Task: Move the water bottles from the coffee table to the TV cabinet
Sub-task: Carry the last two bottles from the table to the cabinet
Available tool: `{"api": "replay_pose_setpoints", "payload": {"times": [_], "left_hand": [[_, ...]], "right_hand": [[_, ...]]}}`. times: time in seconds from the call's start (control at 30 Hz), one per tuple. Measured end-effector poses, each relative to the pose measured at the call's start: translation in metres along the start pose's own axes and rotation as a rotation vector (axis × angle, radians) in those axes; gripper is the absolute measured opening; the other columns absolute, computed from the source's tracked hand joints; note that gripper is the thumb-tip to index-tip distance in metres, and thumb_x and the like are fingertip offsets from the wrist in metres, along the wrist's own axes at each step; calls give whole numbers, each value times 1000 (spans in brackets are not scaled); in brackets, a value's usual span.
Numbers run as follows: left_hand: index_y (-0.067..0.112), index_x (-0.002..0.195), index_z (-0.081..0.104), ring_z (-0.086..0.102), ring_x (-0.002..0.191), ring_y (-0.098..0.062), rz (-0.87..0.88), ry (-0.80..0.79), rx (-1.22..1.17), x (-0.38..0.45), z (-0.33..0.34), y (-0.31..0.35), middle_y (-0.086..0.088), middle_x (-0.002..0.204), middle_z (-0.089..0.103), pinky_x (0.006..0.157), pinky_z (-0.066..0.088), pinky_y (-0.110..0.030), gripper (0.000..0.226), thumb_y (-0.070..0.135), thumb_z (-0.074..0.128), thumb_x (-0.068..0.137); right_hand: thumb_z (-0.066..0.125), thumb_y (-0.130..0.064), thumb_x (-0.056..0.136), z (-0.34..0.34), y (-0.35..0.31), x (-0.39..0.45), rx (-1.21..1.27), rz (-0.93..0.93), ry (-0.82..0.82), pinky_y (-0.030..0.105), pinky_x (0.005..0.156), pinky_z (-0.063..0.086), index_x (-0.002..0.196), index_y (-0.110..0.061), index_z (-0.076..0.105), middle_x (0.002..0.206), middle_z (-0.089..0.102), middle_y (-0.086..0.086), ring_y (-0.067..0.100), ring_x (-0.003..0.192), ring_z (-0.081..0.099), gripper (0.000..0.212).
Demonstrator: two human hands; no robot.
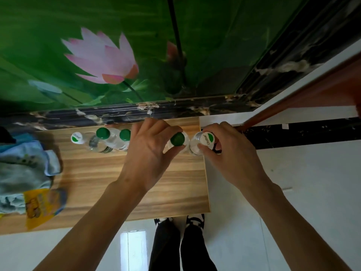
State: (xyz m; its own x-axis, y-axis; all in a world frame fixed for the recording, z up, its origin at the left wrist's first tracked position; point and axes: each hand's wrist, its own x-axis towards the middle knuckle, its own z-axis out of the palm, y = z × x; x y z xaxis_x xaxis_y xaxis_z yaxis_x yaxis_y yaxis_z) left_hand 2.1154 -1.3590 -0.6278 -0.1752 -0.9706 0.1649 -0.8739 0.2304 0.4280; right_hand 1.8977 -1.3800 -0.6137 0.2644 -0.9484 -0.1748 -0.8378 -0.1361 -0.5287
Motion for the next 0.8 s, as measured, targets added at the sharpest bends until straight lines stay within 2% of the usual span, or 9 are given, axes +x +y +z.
{"api": "replay_pose_setpoints", "payload": {"times": [0.07, 0.23, 0.4, 0.53, 0.67, 0.8], "left_hand": [[23, 114, 75, 56, 100, -20, -8, -15, 12, 5, 6, -5, 7, 101, 71, 88, 24, -27, 34, 38, 82, 84], [22, 109, 76, 64, 98, -27, -22, -59, 44, 14, 17, -16, 5, 101, 74, 88, 29, -34, 31, 33, 84, 81], [23, 109, 75, 66, 102, -26, -40, -108, 34, 12, 25, -25, 6, 104, 76, 95, 36, -38, 29, 32, 84, 83], [23, 108, 76, 69, 101, -24, -60, -116, 28, 9, 32, -29, 6, 103, 77, 95, 33, -35, 27, 32, 84, 83], [23, 110, 76, 70, 102, -24, -53, -106, 40, 7, 38, -34, 6, 104, 78, 98, 33, -35, 30, 33, 84, 83], [23, 112, 76, 69, 105, -25, -66, -121, 39, 7, 43, -36, 6, 107, 78, 100, 35, -39, 31, 32, 83, 84]], "right_hand": [[73, -38, 92, 7, 2, 7, -13, -15, 10, 8, 66, 33, 121, -24, 62, 111, 62, -7, 11, 99, 64, 34], [73, -36, 91, 20, 9, 22, -77, -41, 21, 21, 70, 43, 122, -23, 63, 114, 62, -5, 15, 101, 67, 34], [73, -35, 92, 29, 11, 32, -136, -72, 13, 20, 70, 43, 122, -22, 64, 115, 64, -2, 15, 101, 67, 34], [71, -38, 93, 35, 13, 37, -183, -81, -8, 21, 68, 41, 122, -22, 64, 111, 64, -2, 16, 97, 66, 34], [71, -37, 94, 41, 16, 39, -170, -75, -24, 29, 68, 54, 123, -21, 63, 109, 64, -1, 18, 94, 68, 34], [72, -37, 93, 49, 19, 40, -161, -59, -27, 25, 67, 45, 125, -22, 64, 112, 65, 0, 19, 96, 68, 37]]}}
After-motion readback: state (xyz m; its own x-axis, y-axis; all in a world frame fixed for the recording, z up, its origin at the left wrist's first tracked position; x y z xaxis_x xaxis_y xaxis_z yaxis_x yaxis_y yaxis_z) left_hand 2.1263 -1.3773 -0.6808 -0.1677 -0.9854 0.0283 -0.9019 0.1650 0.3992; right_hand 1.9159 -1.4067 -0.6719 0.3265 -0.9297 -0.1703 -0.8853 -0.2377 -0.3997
